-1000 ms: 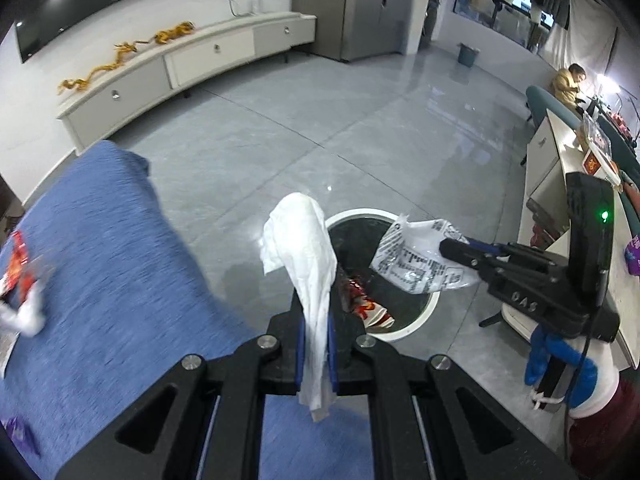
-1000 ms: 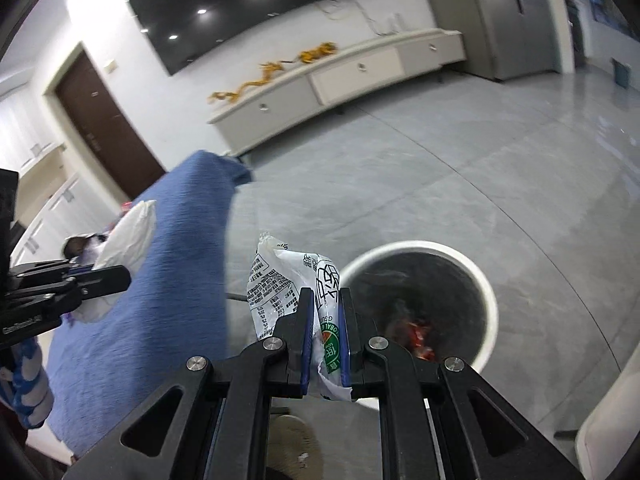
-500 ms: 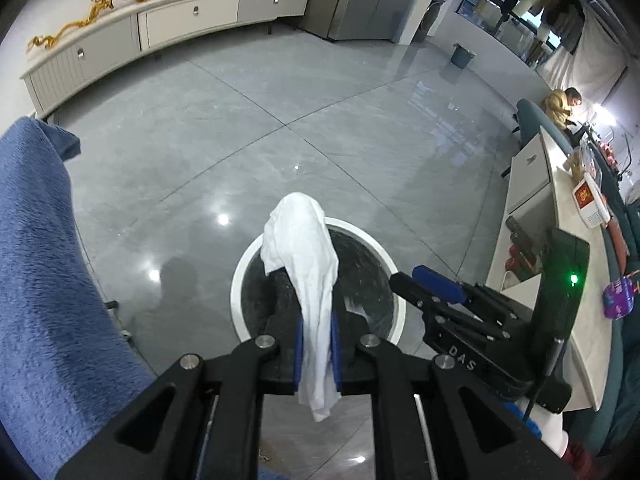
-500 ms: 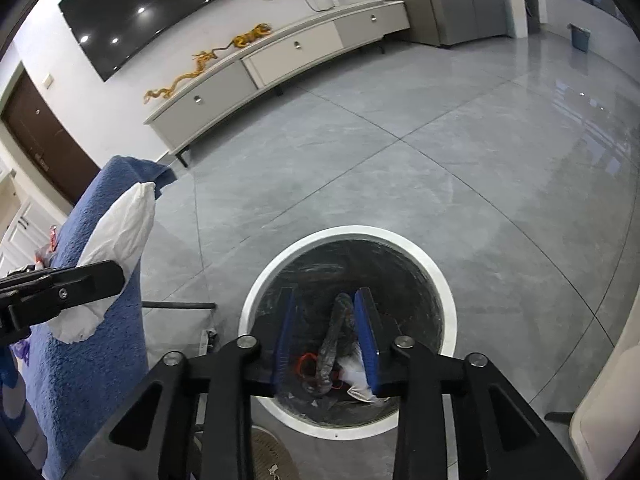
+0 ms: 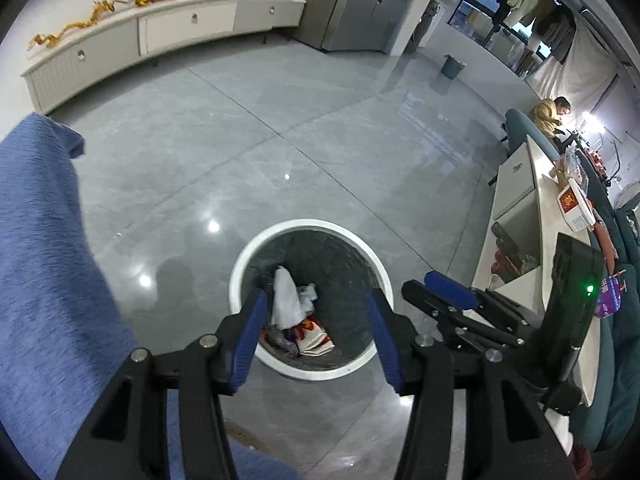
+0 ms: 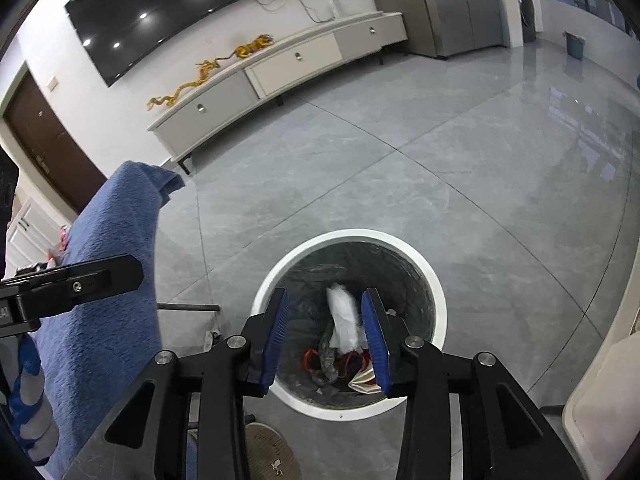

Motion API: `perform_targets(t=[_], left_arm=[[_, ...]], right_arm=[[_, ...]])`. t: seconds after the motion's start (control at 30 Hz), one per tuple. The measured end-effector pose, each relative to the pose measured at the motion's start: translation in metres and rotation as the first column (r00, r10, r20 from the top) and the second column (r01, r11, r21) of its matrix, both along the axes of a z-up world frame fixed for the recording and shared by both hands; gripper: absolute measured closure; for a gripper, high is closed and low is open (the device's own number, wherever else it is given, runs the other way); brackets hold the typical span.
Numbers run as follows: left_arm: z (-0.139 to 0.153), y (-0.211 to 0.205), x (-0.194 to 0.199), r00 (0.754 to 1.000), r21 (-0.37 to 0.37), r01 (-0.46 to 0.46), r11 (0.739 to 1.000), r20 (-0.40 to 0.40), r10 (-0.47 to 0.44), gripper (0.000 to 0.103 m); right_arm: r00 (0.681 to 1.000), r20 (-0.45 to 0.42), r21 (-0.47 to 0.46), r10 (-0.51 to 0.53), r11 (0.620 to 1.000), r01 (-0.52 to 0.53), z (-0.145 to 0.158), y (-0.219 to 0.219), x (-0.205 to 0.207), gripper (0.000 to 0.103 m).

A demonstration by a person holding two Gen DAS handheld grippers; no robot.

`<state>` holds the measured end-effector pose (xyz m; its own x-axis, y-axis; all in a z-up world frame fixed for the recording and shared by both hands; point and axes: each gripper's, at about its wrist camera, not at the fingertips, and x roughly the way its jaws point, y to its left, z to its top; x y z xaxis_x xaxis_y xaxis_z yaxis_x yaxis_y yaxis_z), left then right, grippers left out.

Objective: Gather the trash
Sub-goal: 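Open the left tool to drop the white cloth, then move both tools back to the rug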

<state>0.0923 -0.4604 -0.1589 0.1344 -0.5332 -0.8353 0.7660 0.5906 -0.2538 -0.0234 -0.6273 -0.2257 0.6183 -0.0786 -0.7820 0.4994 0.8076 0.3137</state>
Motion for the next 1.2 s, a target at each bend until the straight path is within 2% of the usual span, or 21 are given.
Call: perform_targets(t=[0.23,0.5,0.63,0.8,0.93,1.07,1.2], left_arm=[[0.037,0.061,-0.008,0.988,-0.017,-0.072,0.997,0.135,0.073,0.053],[0.075,0.153,-0.023,0.947,-0.047,-0.158,0.986,0.277,0.165,0.053],[0.094,0.195,-0.030,0.924,-0.086,-0.206,0.975,0.310,0.223,0.053],[0.120,0.255,-0.037,0.877,-0.147,-0.286,0.947,0.359,0.320,0.048],[0.134,0.302,-0.037,0.851,-0.189,-0.341,0.921,0.355,0.388,0.046],[0.145,0.348,-0.039,0.803,-0.214,-0.401,0.891,0.386,0.455,0.046],[0.151,0.394,-0.038,0.760,-0.242,-0.467,0.851,0.383,0.526,0.046]], right_arm=[[0.996,0.048,-0.041,0.075,0.996,-0.073,0.035,0.036,0.003,0.063],[0.970,0.104,-0.097,0.220,0.973,-0.211,0.076,0.100,0.017,0.058],[0.949,0.139,-0.122,0.284,0.955,-0.269,0.098,0.131,0.023,0.056],[0.915,0.169,-0.170,0.366,0.925,-0.339,0.125,0.168,0.024,0.052],[0.891,0.176,-0.205,0.418,0.901,-0.382,0.142,0.191,0.022,0.051],[0.872,0.173,-0.233,0.457,0.880,-0.415,0.154,0.212,0.020,0.050],[0.859,0.167,-0.251,0.483,0.864,-0.437,0.163,0.231,0.024,0.049]])
